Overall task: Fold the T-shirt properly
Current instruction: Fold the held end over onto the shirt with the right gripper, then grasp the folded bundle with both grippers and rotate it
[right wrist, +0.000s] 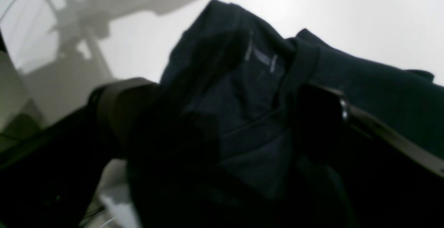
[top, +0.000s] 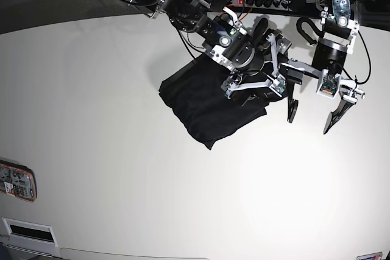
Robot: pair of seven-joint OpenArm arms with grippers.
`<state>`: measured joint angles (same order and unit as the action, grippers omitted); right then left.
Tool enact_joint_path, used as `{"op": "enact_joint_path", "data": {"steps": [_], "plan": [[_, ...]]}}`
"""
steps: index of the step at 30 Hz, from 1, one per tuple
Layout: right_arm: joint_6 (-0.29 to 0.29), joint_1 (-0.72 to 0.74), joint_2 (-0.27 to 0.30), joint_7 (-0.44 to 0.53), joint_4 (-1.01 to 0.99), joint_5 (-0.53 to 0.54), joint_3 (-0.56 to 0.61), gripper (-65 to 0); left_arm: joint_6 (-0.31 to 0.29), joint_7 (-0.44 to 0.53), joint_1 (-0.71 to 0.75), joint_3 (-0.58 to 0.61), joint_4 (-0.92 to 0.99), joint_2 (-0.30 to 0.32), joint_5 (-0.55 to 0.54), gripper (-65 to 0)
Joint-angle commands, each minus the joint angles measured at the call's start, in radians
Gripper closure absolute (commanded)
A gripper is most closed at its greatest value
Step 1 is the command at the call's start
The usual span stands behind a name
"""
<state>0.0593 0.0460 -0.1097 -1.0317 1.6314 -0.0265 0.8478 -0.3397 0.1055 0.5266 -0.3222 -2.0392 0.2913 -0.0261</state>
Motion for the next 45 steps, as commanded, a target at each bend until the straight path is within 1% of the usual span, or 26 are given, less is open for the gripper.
{"op": "enact_joint_path", "data": {"steps": [1,5,9,11,13,17,19,24,26,28,31,33,35,37,40,42,43,45], "plan": [[-0.009,0.013,-0.015,0.031,0.022,0.035,0.001,-64.0,-0.002,0.027,-0.001,-0.002,-0.016,0.004,-0.008,-45.6],[-0.009,0.005,0.061,0.113,0.037,0.11,0.0,-64.0,-0.002,0.027,-0.003,-0.002,-0.016,0.004,-0.008,-45.6],[-0.009,0.013,0.077,0.172,0.12,0.214,0.0,-64.0,-0.002,0.027,-0.003,-0.002,-0.016,0.004,-0.008,-45.6],[-0.009,0.007,0.129,0.189,0.154,0.225,-0.032,-64.0,-0.002,0.027,-0.003,-0.002,-0.016,0.004,-0.008,-45.6],[-0.009,0.005,0.164,0.193,0.197,0.225,-0.077,-64.0,-0.002,0.027,0.002,0.001,-0.016,0.004,-0.008,-45.6],[-0.009,0.009,0.198,0.192,0.226,0.227,-0.204,-64.0,-0.002,0.024,0.022,0.034,-0.015,0.003,-0.008,-45.6],[-0.009,0.007,0.204,0.19,0.229,0.227,-0.262,-64.0,-0.002,-0.007,0.063,0.076,-0.015,0.004,-0.008,-45.6],[-0.009,0.013,0.204,0.19,0.221,0.228,-0.359,-64.0,-0.002,-0.137,0.114,0.148,-0.015,0.006,-0.007,-45.6],[-0.009,0.013,0.204,0.19,0.22,0.228,-0.408,-63.9,-0.002,-0.161,0.132,0.174,-0.015,0.006,-0.007,-45.6],[-0.009,0.013,0.204,0.19,0.218,0.228,-0.453,-63.9,0.004,-0.163,0.154,0.193,-0.015,0.006,-0.007,-45.6],[-0.009,0.082,0.204,0.189,0.218,0.228,-0.511,-63.7,0.054,-0.157,0.169,0.223,-0.015,0.009,0.001,-45.5],[-0.009,0.154,0.204,0.189,0.218,0.228,-0.525,-63.1,0.086,-0.157,0.169,0.274,-0.015,0.026,0.058,-45.5],[-0.009,0.222,0.199,0.166,0.215,0.23,-0.528,-58.5,0.133,-0.157,0.188,0.326,-0.015,0.027,0.133,-45.1],[-0.009,0.245,0.198,0.136,0.189,0.23,-0.522,-51.7,0.17,-0.157,0.203,0.38,-0.015,0.026,0.193,-42.2],[-0.009,0.246,0.193,0.123,0.099,0.23,-0.522,-41.8,0.209,-0.165,0.2,0.444,0.001,0.026,0.213,-35.7],[-0.009,0.251,0.156,0.123,0.03,0.23,-0.525,-37.9,0.23,-0.165,0.197,0.47,0.031,0.026,0.213,-32.7],[-0.009,0.254,0.129,0.123,-0.015,0.228,-0.526,-35.7,0.239,-0.165,0.194,0.486,0.056,0.026,0.213,-31.2],[-0.009,0.288,0.09,0.124,-0.102,0.227,-0.523,-33.3,0.245,-0.165,0.18,0.515,0.104,0.026,0.213,-29.0]]}}
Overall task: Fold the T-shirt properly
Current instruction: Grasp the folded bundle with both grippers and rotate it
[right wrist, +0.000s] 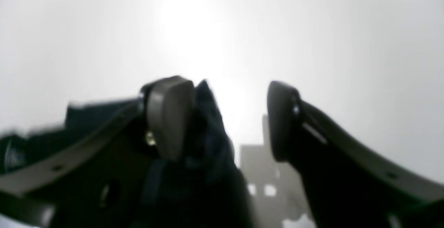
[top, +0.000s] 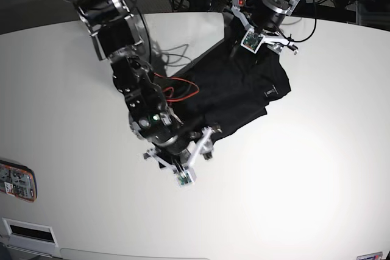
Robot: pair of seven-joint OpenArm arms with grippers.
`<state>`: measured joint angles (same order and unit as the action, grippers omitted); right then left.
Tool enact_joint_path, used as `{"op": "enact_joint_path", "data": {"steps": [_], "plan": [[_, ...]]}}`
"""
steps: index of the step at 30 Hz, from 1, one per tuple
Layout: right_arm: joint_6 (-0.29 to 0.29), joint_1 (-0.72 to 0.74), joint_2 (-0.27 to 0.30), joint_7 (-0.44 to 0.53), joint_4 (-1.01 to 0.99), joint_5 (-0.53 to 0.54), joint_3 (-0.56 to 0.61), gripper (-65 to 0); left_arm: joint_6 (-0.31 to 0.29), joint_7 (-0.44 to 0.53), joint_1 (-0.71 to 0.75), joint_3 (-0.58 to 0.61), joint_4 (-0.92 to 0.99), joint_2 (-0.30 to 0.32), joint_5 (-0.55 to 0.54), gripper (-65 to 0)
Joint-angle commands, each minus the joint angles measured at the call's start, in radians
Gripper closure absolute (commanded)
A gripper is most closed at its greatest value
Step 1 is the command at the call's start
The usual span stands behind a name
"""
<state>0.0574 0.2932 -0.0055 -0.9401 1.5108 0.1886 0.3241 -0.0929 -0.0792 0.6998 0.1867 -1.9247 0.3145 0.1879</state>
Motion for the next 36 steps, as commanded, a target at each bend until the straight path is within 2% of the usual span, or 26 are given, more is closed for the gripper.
{"op": "enact_joint_path", "data": {"steps": [1,3,8,18,22,26,29,36], "plan": [[-0.008,0.054,-0.017,0.034,-0.013,0.012,0.002,-32.6,-0.001,0.02,0.005,0.012,0.011,0.002,-0.001,-28.5],[-0.008,0.067,-0.02,0.037,-0.059,0.012,0.005,-32.0,0.0,0.02,0.004,0.012,0.034,0.002,-0.001,-27.9],[-0.008,0.071,-0.02,0.056,-0.146,0.01,0.051,-32.0,0.046,0.02,-0.042,0.009,0.051,0.002,-0.001,-27.8],[-0.009,0.071,-0.02,0.129,-0.306,0.007,0.06,-32.0,0.046,0.02,-0.134,0.009,0.166,-0.005,-0.001,-27.8],[-0.009,0.068,-0.012,0.138,-0.292,0.007,0.06,-32.0,0.046,0.02,-0.173,0.007,0.204,0.001,-0.001,-27.8],[-0.009,0.062,0.052,0.138,-0.227,0.005,0.062,-32.0,0.046,0.02,-0.216,-0.042,0.256,-0.002,0.005,-27.8],[-0.009,0.018,0.074,0.134,-0.163,0.005,0.062,-32.0,0.046,0.025,-0.248,-0.094,0.271,-0.002,0.0,-27.8],[-0.009,-0.082,0.08,0.131,-0.079,0.005,0.065,-32.0,0.045,0.026,-0.285,-0.2,0.273,0.002,0.005,-27.8]]}}
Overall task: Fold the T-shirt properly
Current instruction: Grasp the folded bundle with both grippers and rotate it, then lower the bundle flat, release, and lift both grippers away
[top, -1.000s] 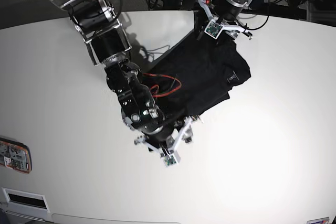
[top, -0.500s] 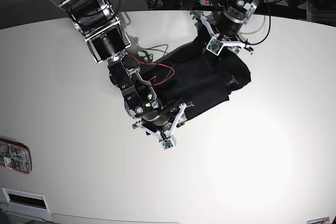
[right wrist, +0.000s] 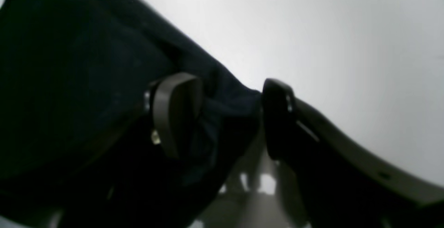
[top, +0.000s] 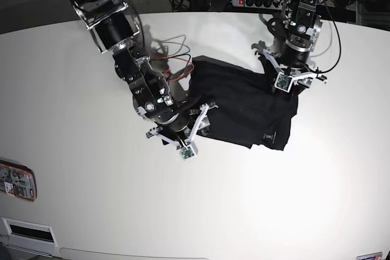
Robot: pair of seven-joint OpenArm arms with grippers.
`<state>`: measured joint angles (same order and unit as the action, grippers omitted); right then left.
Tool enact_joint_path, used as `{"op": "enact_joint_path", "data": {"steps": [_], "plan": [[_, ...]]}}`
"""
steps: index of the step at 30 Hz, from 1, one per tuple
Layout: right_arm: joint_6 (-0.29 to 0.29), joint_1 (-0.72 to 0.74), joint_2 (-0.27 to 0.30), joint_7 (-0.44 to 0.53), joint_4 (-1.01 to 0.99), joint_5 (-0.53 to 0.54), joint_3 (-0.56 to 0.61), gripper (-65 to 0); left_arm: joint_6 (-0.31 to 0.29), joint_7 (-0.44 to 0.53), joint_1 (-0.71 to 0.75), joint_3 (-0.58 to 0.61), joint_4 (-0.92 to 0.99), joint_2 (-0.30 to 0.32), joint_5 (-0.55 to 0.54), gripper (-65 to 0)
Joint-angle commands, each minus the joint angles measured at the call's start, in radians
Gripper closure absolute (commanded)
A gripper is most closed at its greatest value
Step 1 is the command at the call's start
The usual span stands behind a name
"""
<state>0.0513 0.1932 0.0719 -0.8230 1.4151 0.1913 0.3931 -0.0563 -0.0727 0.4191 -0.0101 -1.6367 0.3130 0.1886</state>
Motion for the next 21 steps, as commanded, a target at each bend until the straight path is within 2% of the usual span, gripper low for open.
{"op": "enact_joint_path", "data": {"steps": [1,5,7,11,16,21], "plan": [[-0.003,0.005,0.003,0.014,0.017,0.003,0.008,-32.0,0.008,0.02,-0.01,-0.011,-0.015,0.004,0.004,-27.8],[-0.003,-0.041,0.006,0.014,0.049,0.001,0.093,-32.0,0.006,0.02,-0.036,-0.041,-0.01,0.004,0.005,-27.8],[-0.003,-0.079,0.033,0.021,0.085,0.001,0.116,-32.0,0.006,0.02,-0.056,-0.041,-0.009,0.004,0.007,-27.8],[-0.003,-0.171,0.049,0.02,0.169,-0.003,0.114,-32.0,0.005,0.02,-0.093,-0.037,0.025,0.004,0.009,-27.8],[-0.001,-0.26,0.072,0.015,0.281,-0.089,0.117,-32.0,0.003,0.02,-0.184,0.005,0.118,0.015,0.013,-27.8],[-0.001,-0.357,0.07,0.015,0.341,-0.226,0.12,-32.0,0.005,0.021,-0.273,0.091,0.237,0.019,0.091,-27.7]]}}
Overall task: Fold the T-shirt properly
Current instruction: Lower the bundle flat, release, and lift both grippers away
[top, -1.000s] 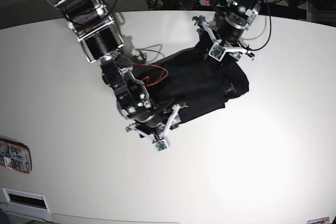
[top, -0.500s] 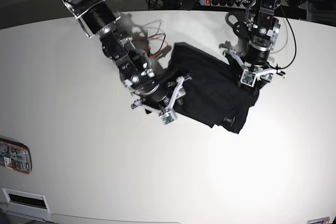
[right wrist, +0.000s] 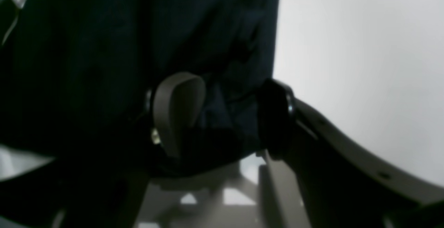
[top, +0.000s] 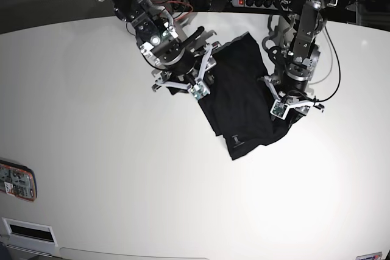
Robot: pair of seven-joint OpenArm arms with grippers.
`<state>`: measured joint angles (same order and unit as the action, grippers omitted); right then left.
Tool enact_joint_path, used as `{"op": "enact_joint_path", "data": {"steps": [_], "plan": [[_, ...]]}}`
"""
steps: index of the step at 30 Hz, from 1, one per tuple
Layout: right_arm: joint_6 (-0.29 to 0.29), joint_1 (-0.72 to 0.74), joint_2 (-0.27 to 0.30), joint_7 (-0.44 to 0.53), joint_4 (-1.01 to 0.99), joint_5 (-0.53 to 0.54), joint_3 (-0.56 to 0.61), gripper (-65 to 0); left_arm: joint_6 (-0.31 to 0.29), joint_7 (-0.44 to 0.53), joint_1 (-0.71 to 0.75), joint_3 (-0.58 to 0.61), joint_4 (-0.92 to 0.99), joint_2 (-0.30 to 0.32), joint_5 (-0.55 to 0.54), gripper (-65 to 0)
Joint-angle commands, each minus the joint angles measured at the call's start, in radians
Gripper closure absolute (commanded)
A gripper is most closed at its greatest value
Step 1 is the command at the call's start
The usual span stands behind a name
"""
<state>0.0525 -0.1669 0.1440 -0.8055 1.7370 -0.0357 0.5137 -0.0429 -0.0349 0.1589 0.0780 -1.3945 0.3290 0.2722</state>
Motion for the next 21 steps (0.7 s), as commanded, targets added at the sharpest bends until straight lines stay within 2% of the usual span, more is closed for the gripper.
{"op": "enact_joint_path", "data": {"steps": [1,5,12,18,21], "plan": [[-0.003,-0.016,-0.002,-0.002,0.024,-0.013,0.001,-32.0,-0.007,-0.016,-0.025,0.018,0.008,0.002,0.016,-27.7],[-0.003,-0.066,-0.002,-0.002,0.03,-0.034,0.007,-32.0,-0.007,-0.016,-0.089,0.073,0.047,-0.02,0.019,-27.7],[-0.003,-0.072,-0.002,-0.002,0.041,-0.036,0.125,-32.0,-0.007,-0.016,-0.19,0.131,0.05,-0.051,0.02,-27.7],[0.0,-0.072,-0.002,-0.002,0.045,-0.036,0.118,-32.0,-0.007,-0.016,-0.23,0.148,0.042,-0.055,0.02,-27.7],[0.004,-0.07,-0.002,0.004,0.07,-0.036,0.062,-32.0,-0.005,-0.016,-0.212,0.136,0.005,-0.04,0.019,-27.7]]}}
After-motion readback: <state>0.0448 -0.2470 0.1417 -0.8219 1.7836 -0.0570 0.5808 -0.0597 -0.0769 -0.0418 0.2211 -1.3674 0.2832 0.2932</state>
